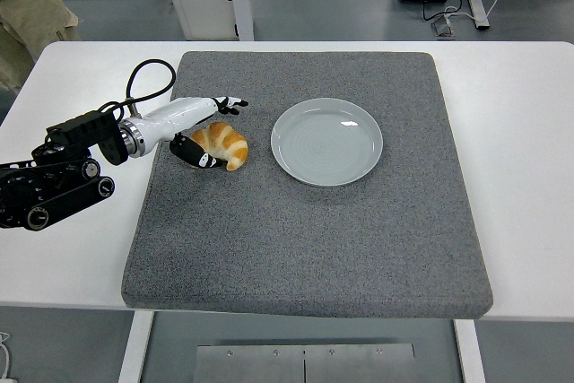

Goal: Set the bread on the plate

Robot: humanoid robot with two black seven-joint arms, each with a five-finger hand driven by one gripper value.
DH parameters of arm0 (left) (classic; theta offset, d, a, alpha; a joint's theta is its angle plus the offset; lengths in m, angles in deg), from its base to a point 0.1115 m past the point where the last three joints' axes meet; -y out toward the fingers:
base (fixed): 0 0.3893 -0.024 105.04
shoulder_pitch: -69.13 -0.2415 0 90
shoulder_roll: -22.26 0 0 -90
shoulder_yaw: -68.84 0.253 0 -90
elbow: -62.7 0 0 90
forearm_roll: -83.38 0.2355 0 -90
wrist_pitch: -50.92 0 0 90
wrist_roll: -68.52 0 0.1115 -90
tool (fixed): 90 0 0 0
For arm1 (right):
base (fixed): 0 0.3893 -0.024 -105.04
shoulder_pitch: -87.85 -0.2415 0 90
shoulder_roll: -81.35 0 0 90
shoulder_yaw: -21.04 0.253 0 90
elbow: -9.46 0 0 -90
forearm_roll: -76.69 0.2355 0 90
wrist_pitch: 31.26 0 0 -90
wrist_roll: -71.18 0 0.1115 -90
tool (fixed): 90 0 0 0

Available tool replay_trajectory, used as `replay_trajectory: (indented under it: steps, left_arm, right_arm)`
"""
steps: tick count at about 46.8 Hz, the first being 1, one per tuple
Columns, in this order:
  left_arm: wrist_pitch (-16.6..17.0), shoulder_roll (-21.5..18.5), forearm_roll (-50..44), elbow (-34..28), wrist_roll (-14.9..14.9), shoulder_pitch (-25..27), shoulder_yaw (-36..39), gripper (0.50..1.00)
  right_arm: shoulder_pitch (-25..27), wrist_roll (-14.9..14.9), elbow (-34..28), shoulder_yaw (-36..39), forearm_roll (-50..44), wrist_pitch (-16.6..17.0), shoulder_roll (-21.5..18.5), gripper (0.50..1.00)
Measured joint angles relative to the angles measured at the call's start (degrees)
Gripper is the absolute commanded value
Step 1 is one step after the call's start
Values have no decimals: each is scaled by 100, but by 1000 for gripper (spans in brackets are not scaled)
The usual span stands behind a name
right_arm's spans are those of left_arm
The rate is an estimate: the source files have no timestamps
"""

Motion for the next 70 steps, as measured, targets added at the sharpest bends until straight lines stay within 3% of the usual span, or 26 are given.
replay_trajectory:
  steps: [2,5,6,12,18,22,28,42,54,70]
  left_arm:
    - [-2,0,3,1,35,0,0,613]
    - [-3,1,5,0,76,0,0,503]
    - [-3,1,7,0,81,0,0,500]
    - [-4,1,7,5,172,-5,1,500]
    - [-12,1,2,7,550,-16,15,500]
    - [-12,-5,2,8,637,10,66,500]
    - [-12,-25,-4,8,649,135,62,500]
    - [-92,-203,-72,2,647,1017,73,500]
    - [-472,-265,-198,-11,637,1536,63,500]
    - [-713,-354,-279,-12,648,2109,67,500]
  right_arm:
    - [0,0,0,0,0,0,0,1000]
    - [0,0,0,0,0,0,0,1000]
    - [0,0,0,0,0,0,0,1000]
    - [0,0,0,0,0,0,0,1000]
    - [0,-1,0,0,0,0,0,1000]
    - [0,0,0,0,0,0,0,1000]
    - [0,-3,0,0,0,0,0,1000]
    - [0,-4,0,0,0,0,0,1000]
    - [0,-1,0,0,0,0,0,1000]
    - [0,-1,0,0,0,0,0,1000]
